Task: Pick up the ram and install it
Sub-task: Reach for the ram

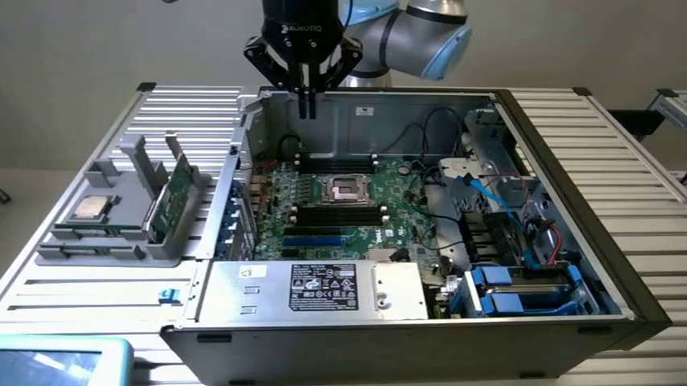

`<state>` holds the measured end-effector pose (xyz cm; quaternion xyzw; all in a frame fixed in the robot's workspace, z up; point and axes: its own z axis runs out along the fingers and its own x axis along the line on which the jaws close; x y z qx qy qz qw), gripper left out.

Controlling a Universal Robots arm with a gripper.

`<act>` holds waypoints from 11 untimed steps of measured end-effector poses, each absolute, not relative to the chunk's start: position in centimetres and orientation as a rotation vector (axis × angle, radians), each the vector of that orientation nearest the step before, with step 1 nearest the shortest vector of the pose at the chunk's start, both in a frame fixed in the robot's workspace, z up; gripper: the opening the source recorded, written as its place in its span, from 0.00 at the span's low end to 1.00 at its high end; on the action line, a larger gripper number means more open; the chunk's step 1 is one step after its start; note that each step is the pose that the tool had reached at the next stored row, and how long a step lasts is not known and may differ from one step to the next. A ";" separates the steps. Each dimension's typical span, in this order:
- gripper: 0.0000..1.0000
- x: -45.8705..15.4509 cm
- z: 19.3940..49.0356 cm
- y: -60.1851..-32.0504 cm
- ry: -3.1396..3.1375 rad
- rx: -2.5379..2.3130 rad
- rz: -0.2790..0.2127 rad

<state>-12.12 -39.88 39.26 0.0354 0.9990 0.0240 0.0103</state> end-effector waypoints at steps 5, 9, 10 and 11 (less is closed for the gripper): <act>0.17 -12.1 39.3 -39.9 3.118 0.110 0.075; 0.17 -13.0 39.3 -39.9 3.118 0.110 0.075; 0.17 -13.3 39.3 -39.9 3.118 0.110 0.075; 0.17 -13.7 39.3 -39.9 3.118 0.111 0.075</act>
